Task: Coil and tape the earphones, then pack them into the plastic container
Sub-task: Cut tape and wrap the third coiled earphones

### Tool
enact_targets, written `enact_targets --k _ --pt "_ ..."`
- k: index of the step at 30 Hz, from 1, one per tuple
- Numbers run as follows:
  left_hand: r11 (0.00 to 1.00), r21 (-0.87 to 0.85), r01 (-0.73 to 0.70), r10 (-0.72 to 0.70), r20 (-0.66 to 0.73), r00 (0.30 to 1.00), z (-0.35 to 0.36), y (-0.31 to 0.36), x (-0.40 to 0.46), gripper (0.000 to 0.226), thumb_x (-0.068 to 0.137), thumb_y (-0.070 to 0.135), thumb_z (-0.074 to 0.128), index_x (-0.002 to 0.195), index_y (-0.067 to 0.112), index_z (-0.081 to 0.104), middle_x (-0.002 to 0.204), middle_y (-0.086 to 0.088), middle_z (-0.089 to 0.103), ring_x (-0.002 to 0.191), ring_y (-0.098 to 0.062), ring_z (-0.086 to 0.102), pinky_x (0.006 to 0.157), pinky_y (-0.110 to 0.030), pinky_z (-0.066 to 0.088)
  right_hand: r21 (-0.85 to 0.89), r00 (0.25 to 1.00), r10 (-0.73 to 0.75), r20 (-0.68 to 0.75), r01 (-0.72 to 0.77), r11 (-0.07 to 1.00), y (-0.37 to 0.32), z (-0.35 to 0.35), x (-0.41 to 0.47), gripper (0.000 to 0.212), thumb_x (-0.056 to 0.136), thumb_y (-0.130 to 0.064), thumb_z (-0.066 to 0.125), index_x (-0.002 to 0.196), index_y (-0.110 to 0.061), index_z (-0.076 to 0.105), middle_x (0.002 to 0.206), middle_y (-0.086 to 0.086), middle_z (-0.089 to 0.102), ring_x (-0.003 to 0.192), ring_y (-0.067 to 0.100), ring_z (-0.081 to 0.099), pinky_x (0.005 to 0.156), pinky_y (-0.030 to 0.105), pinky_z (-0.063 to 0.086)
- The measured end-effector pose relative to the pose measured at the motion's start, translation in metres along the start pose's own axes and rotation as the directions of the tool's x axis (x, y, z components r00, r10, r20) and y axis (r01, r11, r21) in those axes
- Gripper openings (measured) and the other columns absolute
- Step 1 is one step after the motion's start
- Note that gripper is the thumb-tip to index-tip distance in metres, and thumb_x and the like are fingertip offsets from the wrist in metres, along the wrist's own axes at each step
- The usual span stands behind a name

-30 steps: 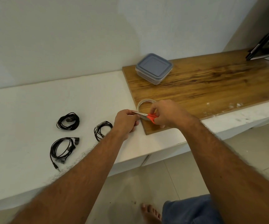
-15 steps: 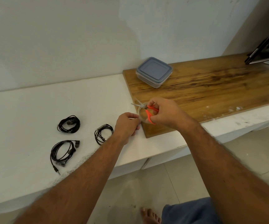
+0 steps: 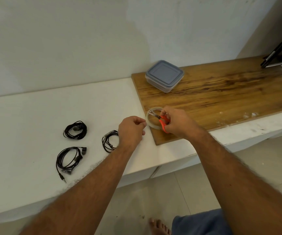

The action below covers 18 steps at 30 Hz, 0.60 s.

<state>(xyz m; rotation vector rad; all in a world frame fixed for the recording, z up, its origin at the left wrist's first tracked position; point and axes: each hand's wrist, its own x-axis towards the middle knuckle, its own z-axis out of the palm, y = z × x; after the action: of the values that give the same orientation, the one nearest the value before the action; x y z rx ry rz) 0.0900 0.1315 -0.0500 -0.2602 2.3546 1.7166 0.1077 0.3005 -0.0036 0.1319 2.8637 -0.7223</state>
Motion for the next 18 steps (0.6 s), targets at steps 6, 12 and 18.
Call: enact_targets --k 6,12,18 --pt "0.997 0.048 -0.063 0.067 -0.080 0.995 -0.012 0.000 -0.003 0.003 0.088 0.017 0.070 0.089 0.018 0.072 0.068 0.004 0.068 0.048 -0.001 0.059 0.046 -0.017 0.051 0.052 0.998 0.067 -0.018 -0.066 0.996 -0.006 0.003 0.006 0.038 0.076 -0.026 0.080 0.108 -0.029 0.059 0.094 -0.005 0.063 0.088 0.013 0.061 0.076 0.039 0.059" --pt "0.992 0.112 -0.063 0.073 -0.088 0.993 -0.031 -0.002 -0.006 0.004 0.088 0.019 0.069 0.087 0.021 0.072 0.071 0.009 0.068 0.050 0.001 0.060 0.052 -0.020 0.055 0.009 0.990 0.121 -0.074 -0.120 0.993 -0.015 0.010 0.014 0.037 0.070 -0.038 0.084 0.096 -0.030 0.059 0.089 -0.008 0.061 0.084 0.012 0.057 0.068 0.033 0.054" --pt "0.991 0.116 -0.066 0.072 -0.044 0.996 -0.037 0.002 -0.009 0.004 0.088 0.018 0.069 0.086 0.020 0.071 0.071 0.008 0.068 0.054 -0.003 0.062 0.056 -0.025 0.057 0.000 0.984 0.143 -0.105 -0.144 0.990 -0.013 0.012 0.014 0.040 0.069 -0.043 0.084 0.093 -0.025 0.058 0.088 -0.006 0.061 0.083 0.014 0.057 0.065 0.030 0.049"
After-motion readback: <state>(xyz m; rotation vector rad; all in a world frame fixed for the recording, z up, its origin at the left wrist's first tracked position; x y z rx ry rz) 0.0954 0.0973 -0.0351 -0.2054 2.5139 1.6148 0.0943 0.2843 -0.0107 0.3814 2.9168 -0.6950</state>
